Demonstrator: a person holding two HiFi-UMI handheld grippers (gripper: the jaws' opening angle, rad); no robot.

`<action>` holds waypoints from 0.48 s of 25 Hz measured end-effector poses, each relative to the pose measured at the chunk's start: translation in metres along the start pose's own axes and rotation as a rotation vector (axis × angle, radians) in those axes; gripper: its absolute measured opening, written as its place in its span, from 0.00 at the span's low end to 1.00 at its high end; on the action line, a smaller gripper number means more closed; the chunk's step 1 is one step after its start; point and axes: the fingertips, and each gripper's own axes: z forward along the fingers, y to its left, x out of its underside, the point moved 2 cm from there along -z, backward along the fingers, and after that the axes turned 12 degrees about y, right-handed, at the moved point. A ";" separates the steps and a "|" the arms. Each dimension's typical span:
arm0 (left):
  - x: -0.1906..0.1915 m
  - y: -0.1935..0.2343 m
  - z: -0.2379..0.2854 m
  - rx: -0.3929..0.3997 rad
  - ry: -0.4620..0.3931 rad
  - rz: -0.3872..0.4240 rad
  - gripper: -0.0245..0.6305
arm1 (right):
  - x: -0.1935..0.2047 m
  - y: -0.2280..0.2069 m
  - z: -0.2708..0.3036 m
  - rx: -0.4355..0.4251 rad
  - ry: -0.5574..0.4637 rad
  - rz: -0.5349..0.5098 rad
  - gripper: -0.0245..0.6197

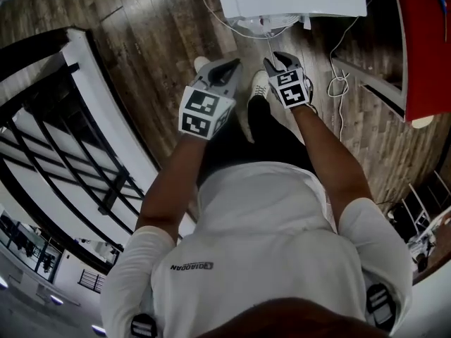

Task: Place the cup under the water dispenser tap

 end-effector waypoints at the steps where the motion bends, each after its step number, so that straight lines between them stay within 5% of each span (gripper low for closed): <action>1: -0.005 -0.004 -0.005 0.003 -0.009 -0.003 0.03 | -0.001 0.006 -0.013 -0.013 -0.020 -0.005 0.23; 8: -0.038 -0.031 -0.057 0.019 -0.079 -0.035 0.03 | -0.021 0.022 -0.110 -0.060 -0.161 -0.006 0.23; 12: -0.059 -0.044 -0.083 0.013 -0.142 -0.058 0.03 | -0.038 0.011 -0.162 -0.118 -0.250 0.076 0.23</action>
